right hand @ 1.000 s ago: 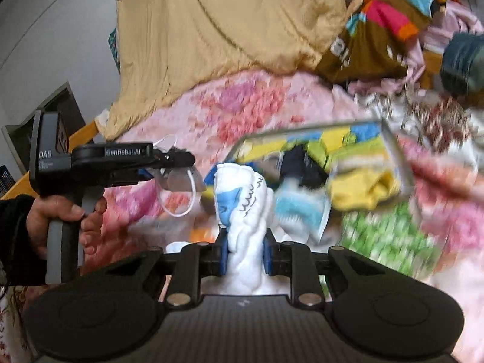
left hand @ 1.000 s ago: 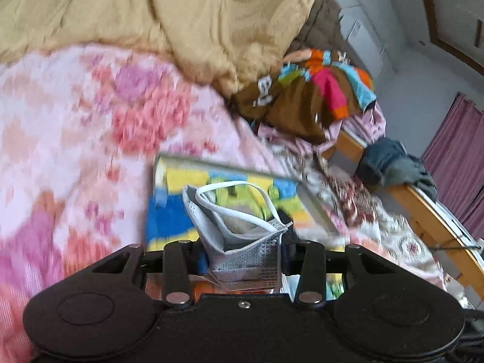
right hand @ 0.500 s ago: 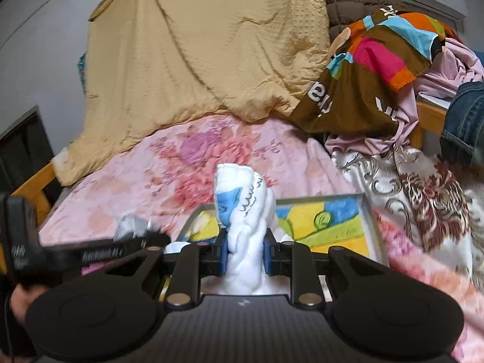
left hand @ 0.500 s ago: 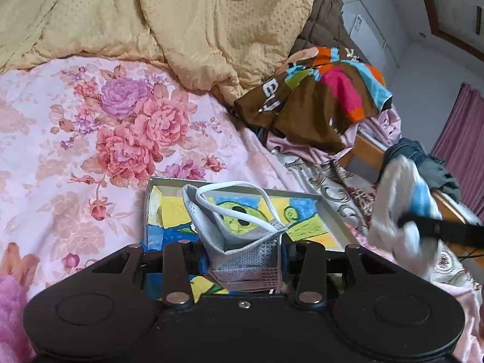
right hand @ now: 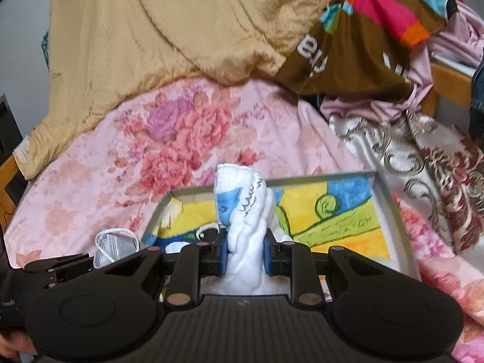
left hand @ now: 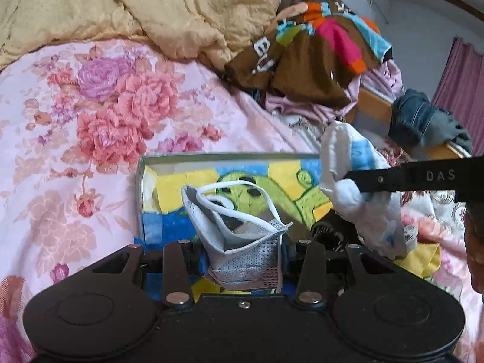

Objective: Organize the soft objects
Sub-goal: 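Carry the grey mask with the left tool while the right tool carries the white sock over the tray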

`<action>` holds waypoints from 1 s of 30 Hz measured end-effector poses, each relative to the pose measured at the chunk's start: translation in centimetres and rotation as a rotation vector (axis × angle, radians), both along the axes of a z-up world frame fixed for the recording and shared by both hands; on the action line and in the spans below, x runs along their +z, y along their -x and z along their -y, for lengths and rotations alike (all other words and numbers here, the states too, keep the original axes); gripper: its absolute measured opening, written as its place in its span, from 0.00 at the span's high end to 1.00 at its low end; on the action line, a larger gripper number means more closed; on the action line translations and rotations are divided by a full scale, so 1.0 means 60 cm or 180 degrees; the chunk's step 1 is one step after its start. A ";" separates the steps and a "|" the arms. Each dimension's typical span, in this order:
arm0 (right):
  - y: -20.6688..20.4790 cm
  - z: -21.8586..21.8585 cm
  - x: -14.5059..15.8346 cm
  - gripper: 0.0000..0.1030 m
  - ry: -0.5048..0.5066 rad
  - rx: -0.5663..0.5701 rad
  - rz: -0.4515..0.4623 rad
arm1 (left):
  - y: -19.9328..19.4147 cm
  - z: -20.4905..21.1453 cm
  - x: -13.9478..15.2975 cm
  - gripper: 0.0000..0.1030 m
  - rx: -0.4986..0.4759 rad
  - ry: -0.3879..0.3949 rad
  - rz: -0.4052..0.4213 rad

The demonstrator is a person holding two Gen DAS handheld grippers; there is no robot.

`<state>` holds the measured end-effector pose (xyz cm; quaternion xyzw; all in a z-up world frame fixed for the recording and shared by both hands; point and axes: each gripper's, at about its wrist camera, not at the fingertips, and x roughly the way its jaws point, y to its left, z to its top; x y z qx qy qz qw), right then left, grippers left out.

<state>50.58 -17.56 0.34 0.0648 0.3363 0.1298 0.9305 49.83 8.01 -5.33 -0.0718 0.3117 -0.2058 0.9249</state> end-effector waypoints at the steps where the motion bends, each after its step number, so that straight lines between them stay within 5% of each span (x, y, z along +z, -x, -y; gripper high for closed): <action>1: -0.002 -0.003 -0.005 0.76 0.0010 0.0001 -0.0024 | 0.001 -0.001 -0.005 0.58 -0.0010 0.0006 -0.0005; 19: -0.015 -0.044 -0.057 0.74 0.0212 0.0072 -0.0280 | -0.009 0.013 -0.038 0.57 -0.0150 -0.0052 -0.0101; 30: -0.007 -0.028 -0.058 0.56 0.0156 0.0064 -0.0300 | -0.006 0.011 -0.046 0.48 -0.0179 0.0000 -0.0130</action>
